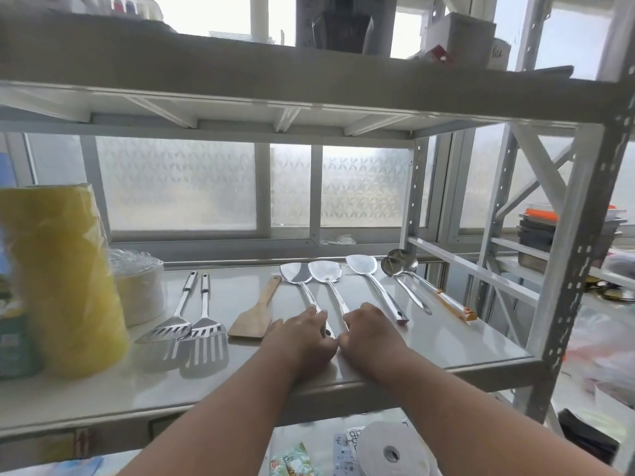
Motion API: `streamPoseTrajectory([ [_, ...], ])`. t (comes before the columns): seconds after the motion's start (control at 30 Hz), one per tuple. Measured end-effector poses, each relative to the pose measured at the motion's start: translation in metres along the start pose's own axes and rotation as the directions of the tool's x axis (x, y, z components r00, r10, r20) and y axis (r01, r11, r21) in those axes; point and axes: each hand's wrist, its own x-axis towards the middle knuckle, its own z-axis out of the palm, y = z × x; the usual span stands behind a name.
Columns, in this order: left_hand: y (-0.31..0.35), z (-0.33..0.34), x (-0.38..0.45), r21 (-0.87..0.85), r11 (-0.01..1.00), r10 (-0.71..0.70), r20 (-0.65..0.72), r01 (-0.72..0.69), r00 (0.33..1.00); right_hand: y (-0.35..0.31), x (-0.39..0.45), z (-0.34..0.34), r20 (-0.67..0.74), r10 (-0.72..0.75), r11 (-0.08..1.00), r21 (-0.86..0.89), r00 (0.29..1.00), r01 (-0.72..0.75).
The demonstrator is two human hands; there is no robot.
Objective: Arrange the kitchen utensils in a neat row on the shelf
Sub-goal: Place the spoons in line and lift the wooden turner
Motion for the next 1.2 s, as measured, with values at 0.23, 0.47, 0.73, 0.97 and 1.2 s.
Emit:
streamPoseTrajectory([
  [0.23,-0.004,0.013,0.006,-0.029,0.999,-0.047,-0.095,0.044,0.994,0.008,0.016,0.01,-0.072,0.03,0.999,0.024,0.997,-0.029],
  [0.47,-0.006,0.017,0.013,-0.027,0.999,-0.037,-0.148,0.034,0.988,0.008,0.017,0.016,-0.109,0.024,1.0,-0.006,0.994,-0.025],
  [0.73,-0.005,0.017,0.011,-0.025,0.999,-0.044,-0.156,0.041,0.987,0.01,0.014,0.014,-0.113,0.001,0.999,0.036,0.994,0.003],
  [0.97,-0.005,0.017,0.01,-0.024,0.999,-0.039,-0.161,0.035,0.986,0.013,0.017,0.017,-0.118,-0.023,0.999,0.019,0.993,0.026],
  [1.2,-0.005,0.017,0.011,-0.021,0.999,-0.041,-0.161,0.038,0.986,0.013,0.019,0.019,-0.126,-0.024,1.0,0.005,0.992,0.025],
])
